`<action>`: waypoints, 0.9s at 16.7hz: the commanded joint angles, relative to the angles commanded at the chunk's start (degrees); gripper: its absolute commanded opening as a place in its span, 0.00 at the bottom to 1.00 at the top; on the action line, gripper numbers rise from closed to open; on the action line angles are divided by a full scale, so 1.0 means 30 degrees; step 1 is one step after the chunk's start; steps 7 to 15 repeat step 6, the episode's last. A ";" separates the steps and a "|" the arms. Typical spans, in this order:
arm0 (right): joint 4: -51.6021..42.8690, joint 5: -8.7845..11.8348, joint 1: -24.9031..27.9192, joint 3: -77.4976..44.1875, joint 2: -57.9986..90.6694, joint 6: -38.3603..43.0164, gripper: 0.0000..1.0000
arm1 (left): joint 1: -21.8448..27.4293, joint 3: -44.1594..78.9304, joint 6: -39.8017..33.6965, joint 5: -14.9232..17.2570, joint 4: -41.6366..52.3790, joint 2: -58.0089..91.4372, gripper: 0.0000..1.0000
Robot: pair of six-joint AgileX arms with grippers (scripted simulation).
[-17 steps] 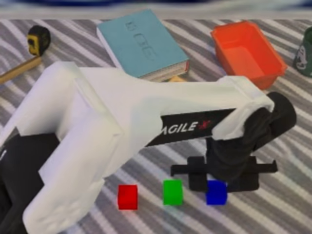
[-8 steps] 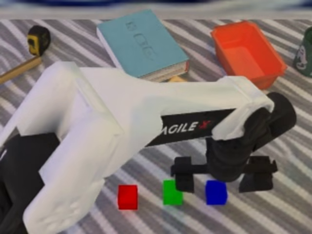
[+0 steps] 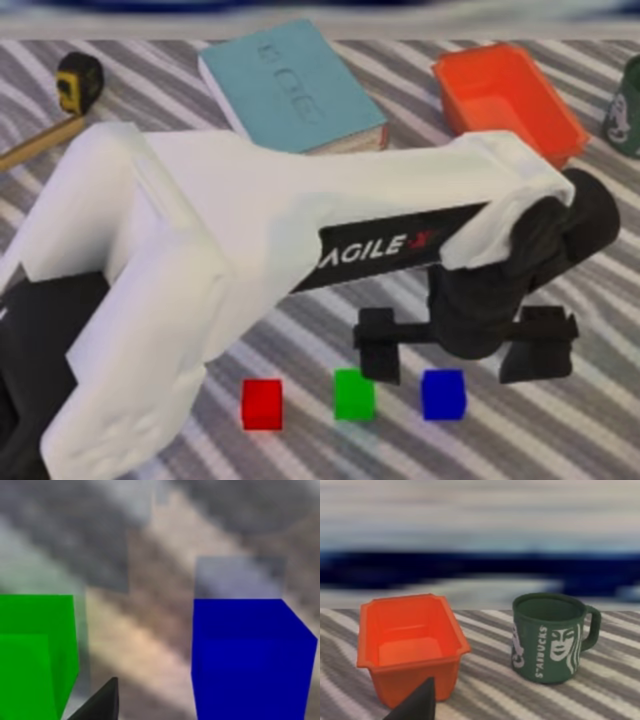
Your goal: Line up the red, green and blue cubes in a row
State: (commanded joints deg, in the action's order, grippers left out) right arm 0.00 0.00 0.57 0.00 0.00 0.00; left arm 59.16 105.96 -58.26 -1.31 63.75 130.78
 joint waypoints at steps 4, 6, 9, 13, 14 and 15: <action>0.0000 0.0000 0.0000 0.0000 0.0000 0.0000 1.00 | -0.0197 0.2066 -0.0093 -0.0036 0.2881 -0.0580 1.00; 0.0000 0.0000 0.0000 0.0000 0.0000 0.0000 1.00 | -0.0251 0.2376 -0.0100 -0.0058 0.3215 -0.0720 1.00; 0.0000 0.0000 0.0000 0.0000 0.0000 0.0000 1.00 | -0.0251 0.2376 -0.0100 -0.0058 0.3215 -0.0720 1.00; 0.0000 0.0000 0.0000 0.0000 0.0000 0.0000 1.00 | -0.0251 0.2376 -0.0100 -0.0058 0.3215 -0.0720 1.00; 0.0000 0.0000 0.0000 0.0000 0.0000 0.0000 1.00 | -0.0251 0.2376 -0.0100 -0.0058 0.3215 -0.0720 1.00; 0.0000 0.0000 0.0000 0.0000 0.0000 0.0000 1.00 | -0.0251 0.2376 -0.0100 -0.0058 0.3215 -0.0720 1.00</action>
